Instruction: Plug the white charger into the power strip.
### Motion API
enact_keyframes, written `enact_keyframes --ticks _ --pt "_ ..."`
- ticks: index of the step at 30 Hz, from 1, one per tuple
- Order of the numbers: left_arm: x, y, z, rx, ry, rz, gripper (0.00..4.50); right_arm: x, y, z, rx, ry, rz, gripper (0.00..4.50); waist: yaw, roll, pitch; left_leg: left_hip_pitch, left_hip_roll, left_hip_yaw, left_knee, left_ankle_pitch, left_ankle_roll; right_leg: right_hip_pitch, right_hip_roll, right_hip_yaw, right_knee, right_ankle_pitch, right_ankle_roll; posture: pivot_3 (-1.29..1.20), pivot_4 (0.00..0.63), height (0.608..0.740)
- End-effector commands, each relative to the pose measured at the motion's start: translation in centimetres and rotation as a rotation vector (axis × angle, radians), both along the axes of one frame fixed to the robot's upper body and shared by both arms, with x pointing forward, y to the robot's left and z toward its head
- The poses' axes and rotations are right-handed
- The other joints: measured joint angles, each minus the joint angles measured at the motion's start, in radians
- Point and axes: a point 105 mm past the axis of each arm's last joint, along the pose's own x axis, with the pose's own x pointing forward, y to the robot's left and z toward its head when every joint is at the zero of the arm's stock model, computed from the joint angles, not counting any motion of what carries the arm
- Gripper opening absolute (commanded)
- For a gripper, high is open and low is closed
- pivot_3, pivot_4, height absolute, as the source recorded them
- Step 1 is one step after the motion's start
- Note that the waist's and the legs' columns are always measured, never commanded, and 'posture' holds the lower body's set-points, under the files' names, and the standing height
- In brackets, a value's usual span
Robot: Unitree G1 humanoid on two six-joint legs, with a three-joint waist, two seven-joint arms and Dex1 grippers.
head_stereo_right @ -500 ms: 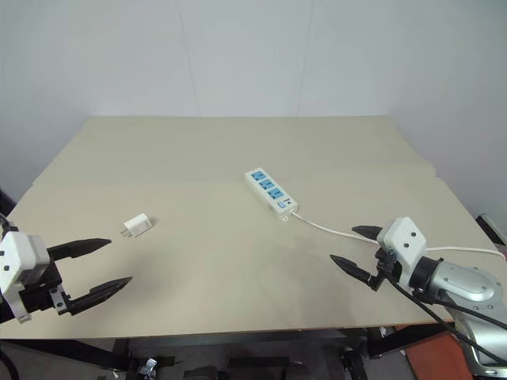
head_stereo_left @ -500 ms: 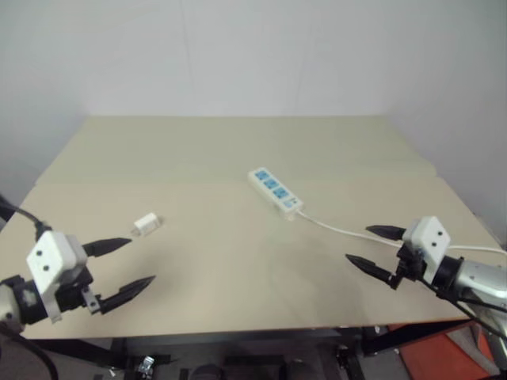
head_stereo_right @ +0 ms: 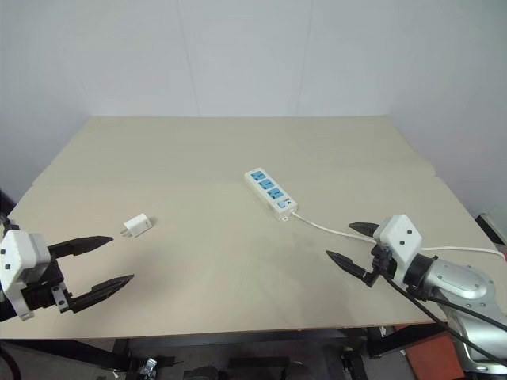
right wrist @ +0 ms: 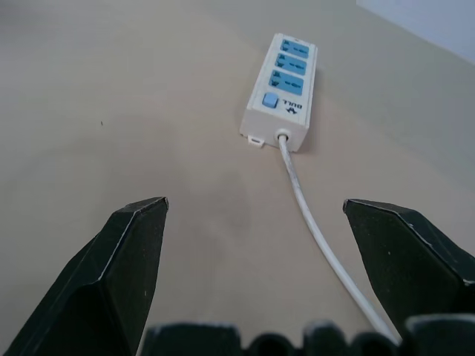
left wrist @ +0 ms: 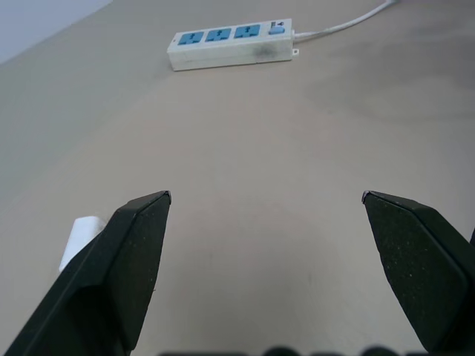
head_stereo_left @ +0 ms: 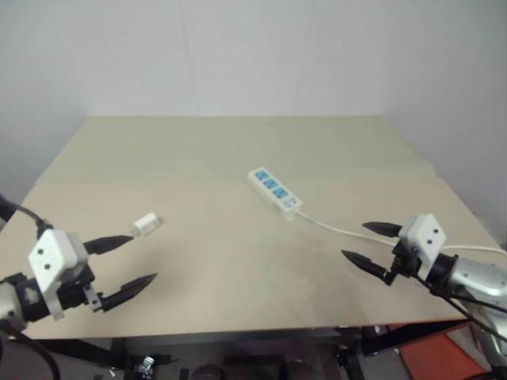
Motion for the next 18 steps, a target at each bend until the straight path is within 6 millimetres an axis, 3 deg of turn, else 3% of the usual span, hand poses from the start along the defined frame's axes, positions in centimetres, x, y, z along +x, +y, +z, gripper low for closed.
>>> enact_keyframes --ticks 1,11,18 --pt "0.1 -0.5 0.8 -0.014 -0.044 -0.028 4.50 0.6 1.0 1.1 0.041 -0.063 0.009 4.48 0.000 0.000 0.000 0.000 0.000 0.000 0.000 0.000 0.000 0.000 0.000 0.000 0.000 0.000 0.000 0.00 0.150 0.740" --pt "0.8 -1.0 0.7 -0.035 -0.052 -0.040 4.50 8.2 6.2 0.1 0.244 -0.106 -0.158 4.48 -0.007 -0.001 -0.001 0.001 0.001 0.000 -0.001 0.000 0.000 -0.002 0.002 0.002 0.001 0.001 -0.001 0.00 0.150 0.740" --pt "0.9 -1.4 0.6 -0.044 -0.058 -0.046 4.50 13.3 8.1 0.5 0.263 -0.127 -0.249 4.48 -0.006 -0.001 -0.001 -0.002 0.001 0.002 -0.001 0.000 -0.001 -0.003 0.001 0.000 0.000 0.001 -0.001 0.00 0.150 0.740"
